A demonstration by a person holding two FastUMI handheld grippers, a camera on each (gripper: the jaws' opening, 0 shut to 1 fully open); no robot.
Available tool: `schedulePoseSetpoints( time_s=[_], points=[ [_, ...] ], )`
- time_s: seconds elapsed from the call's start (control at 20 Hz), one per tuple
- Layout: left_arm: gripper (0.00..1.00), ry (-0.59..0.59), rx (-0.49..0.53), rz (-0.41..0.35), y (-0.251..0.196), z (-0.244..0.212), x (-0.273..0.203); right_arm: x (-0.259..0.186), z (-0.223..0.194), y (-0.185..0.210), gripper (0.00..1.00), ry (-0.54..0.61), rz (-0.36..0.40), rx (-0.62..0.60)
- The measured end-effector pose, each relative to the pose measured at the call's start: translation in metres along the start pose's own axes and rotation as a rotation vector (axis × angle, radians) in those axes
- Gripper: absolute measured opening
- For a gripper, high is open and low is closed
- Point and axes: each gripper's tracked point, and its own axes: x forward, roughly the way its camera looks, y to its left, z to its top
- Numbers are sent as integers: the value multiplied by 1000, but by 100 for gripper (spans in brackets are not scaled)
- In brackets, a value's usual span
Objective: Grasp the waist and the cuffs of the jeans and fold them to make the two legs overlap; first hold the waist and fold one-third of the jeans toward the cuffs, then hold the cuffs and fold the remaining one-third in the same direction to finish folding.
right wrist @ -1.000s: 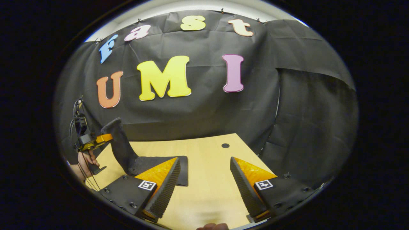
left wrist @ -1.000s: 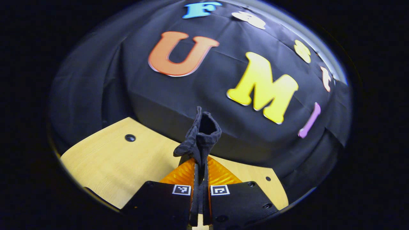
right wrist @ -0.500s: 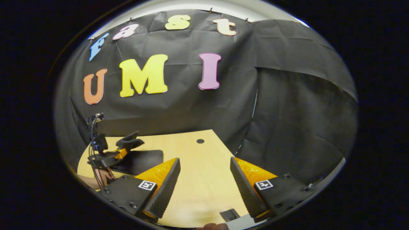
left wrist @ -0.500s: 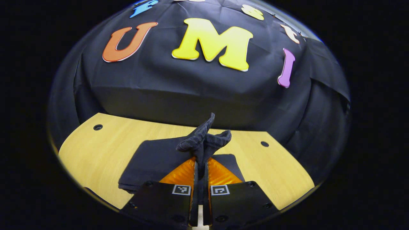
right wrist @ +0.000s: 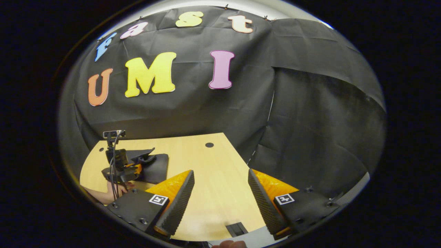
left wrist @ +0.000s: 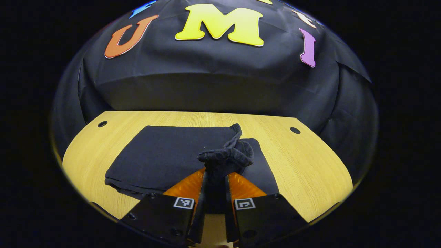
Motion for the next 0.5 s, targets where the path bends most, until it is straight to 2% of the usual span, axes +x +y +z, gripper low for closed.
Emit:
schedulePoseSetpoints(
  time_s=[0.05, 0.1, 0.15, 0.2, 0.25, 0.4, 0.5],
  points=[
    [33, 4, -6, -19, -5, 0, -1, 0, 0, 1, 99, -2, 5, -1],
    [38, 5, 2, -7, -6, -2, -1, 1, 0, 3, 96, -4, 10, -2],
    [64, 1, 20, 10, -3, -3, -2, 1, 1, 5, 99, -5, 13, -3],
    [89, 6, 18, 12, -1, -3, -3, 1, 1, 6, 94, -6, 17, -3],
    [93, 12, 4, 10, -1, -3, -5, 1, 1, 9, 94, -8, 24, -4],
    [94, -1, -44, -25, -6, 5, -21, 4, 2, 20, 96, -16, 46, -20],
    [99, -15, -51, -59, -13, 14, -40, 6, 5, 32, 96, -22, 72, -18]
  ],
)
